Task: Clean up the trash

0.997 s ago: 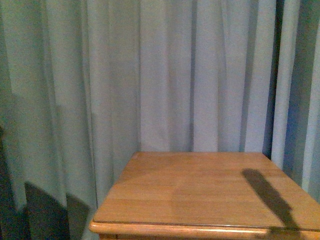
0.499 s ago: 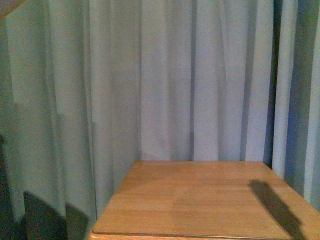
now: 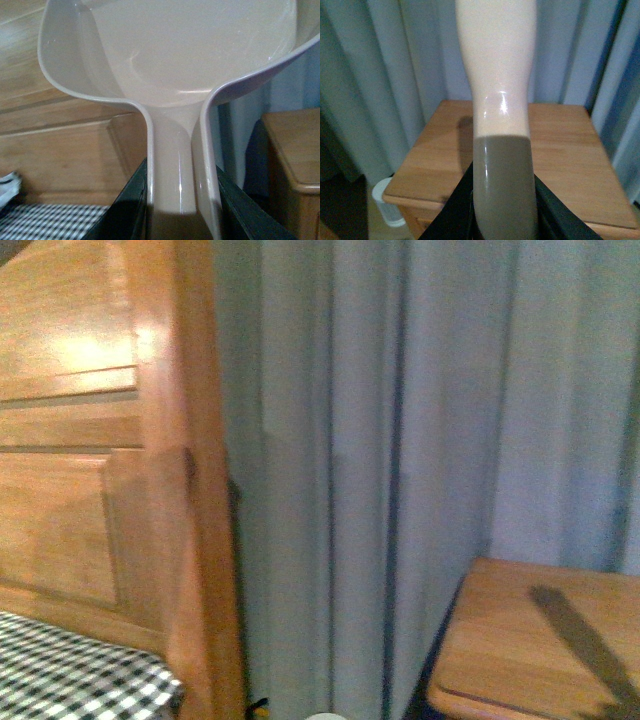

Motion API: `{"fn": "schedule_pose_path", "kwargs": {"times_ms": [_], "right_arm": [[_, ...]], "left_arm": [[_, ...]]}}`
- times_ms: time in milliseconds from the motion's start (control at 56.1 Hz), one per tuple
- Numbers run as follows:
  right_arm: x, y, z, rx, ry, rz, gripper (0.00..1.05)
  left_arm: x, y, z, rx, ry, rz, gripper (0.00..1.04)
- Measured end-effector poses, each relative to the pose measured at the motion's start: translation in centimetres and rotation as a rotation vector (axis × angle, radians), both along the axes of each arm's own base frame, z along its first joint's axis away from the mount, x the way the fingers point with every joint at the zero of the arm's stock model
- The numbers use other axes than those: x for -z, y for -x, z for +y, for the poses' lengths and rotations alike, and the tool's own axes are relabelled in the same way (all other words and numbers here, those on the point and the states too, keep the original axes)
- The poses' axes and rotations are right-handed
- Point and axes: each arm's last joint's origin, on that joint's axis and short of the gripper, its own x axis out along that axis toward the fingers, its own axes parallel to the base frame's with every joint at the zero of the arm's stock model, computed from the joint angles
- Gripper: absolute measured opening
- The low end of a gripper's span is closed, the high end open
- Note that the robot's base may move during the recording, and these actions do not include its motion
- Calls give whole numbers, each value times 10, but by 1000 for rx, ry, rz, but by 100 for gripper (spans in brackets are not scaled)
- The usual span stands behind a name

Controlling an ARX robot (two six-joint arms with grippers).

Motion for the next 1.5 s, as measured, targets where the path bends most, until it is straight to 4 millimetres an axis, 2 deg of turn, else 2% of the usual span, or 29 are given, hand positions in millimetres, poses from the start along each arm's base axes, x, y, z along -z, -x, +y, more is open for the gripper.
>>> {"fn": "schedule_pose_path", "kwargs": {"times_ms": [1496], "right_arm": [[1, -1, 1, -8, 6, 7, 19]], "left_arm": [[0, 1, 0, -6, 2, -4, 28]]}}
